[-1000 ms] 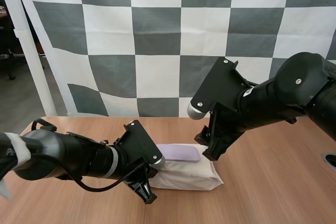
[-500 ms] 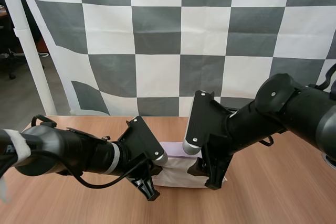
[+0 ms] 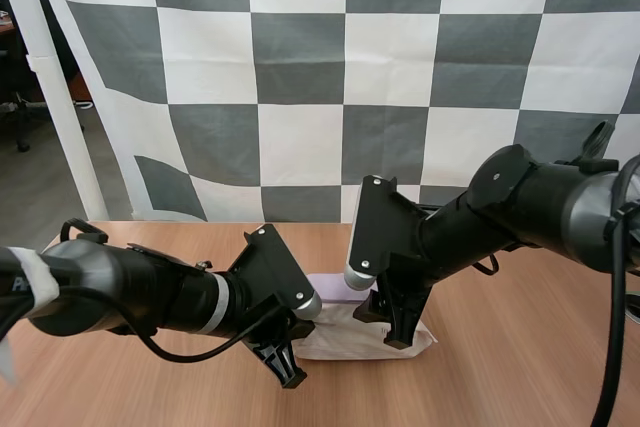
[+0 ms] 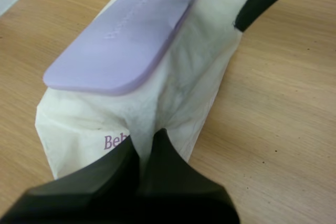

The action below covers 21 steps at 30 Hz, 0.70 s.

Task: Open the wet wipes lid

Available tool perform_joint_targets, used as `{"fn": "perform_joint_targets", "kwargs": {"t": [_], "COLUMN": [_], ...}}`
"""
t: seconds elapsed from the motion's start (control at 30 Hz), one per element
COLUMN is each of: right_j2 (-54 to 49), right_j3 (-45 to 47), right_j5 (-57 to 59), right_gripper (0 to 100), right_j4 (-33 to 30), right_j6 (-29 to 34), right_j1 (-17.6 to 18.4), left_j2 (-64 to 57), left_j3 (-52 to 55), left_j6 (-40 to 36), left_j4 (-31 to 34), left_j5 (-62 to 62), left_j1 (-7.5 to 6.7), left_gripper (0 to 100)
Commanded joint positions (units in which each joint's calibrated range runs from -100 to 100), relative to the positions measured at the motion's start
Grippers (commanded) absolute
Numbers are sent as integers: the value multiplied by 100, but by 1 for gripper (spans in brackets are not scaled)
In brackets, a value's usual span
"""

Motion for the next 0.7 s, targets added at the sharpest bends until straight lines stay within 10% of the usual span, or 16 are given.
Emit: {"fn": "perform_joint_targets", "kwargs": {"t": [0.0, 0.27, 0.67], "right_j2": [122, 321, 321], "right_j3": [3, 3, 3], "right_j5": [-140, -218, -19], "right_gripper": [84, 49, 49], "right_j4": [32, 439, 375], "right_j6": [-21, -238, -222], "right_j1": [-1, -1, -1], "left_j2": [-5, -5, -5], "left_j3": [-10, -10, -10], "left_j6": [81, 81, 81], "left_j4": [8, 21, 86], "left_j5": [24, 59, 74], "left_j1": [-1, -1, -1], "left_gripper": [0, 0, 0]}}
